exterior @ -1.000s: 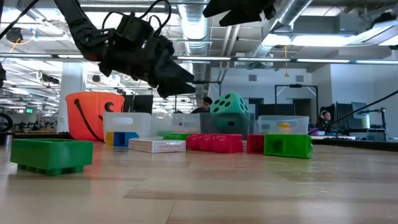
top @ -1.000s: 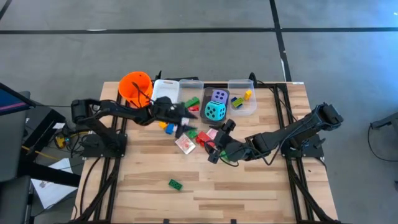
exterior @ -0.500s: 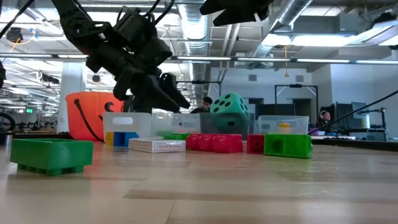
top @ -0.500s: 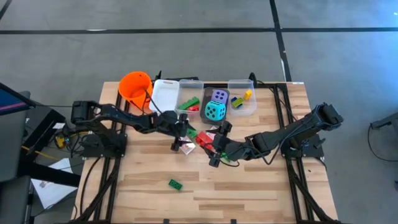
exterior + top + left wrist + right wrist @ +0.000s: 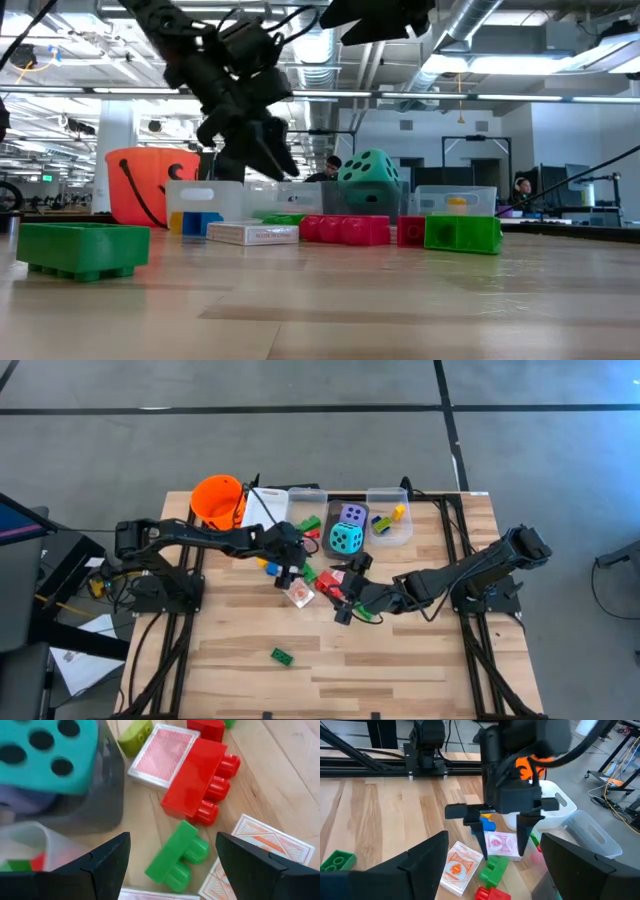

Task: Pick & Place Toys
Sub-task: Put the top large green game piece into the left transparent bin

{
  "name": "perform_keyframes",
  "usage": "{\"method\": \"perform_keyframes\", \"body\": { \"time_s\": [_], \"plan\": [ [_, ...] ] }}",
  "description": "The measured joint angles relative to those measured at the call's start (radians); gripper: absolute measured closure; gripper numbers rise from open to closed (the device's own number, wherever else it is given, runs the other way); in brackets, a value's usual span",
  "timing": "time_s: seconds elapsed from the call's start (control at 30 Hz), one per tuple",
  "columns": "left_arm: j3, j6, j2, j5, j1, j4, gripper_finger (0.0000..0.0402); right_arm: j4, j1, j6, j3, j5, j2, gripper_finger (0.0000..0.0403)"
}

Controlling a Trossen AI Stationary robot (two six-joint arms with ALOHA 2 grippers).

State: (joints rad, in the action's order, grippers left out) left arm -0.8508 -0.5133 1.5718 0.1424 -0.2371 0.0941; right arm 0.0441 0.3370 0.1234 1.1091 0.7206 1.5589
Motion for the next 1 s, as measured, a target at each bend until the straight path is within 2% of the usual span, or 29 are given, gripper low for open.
{"method": "perform_keyframes", "body": {
  "time_s": [0.2, 0.5, 0.77, 0.87, 1.0],
  "plan": [
    [-0.063, -0.033, 0.027, -0.010, 0.000, 0.120, 0.0116, 0.000, 0.002, 0.000, 0.000, -0.018, 0.000, 0.0092],
    [-0.192, -0.092, 0.235, -0.060, 0.004, 0.240, 0.0116, 0.004, 0.001, 0.000, 0.000, -0.018, 0.000, 0.0092],
    [-0.233, -0.107, 0.297, -0.066, 0.004, 0.285, 0.0121, 0.033, 0.003, 0.012, -0.002, -0.018, 0.000, 0.0092],
    [-0.231, -0.099, 0.294, -0.056, 0.005, 0.328, 0.0141, 0.033, 0.003, 0.025, -0.002, -0.018, 0.000, 0.0092],
    [-0.230, -0.035, 0.284, -0.058, 0.004, 0.312, 0.0197, 0.033, 0.003, 0.030, -0.002, -0.018, 0.000, 0.0092]
  ]
}}
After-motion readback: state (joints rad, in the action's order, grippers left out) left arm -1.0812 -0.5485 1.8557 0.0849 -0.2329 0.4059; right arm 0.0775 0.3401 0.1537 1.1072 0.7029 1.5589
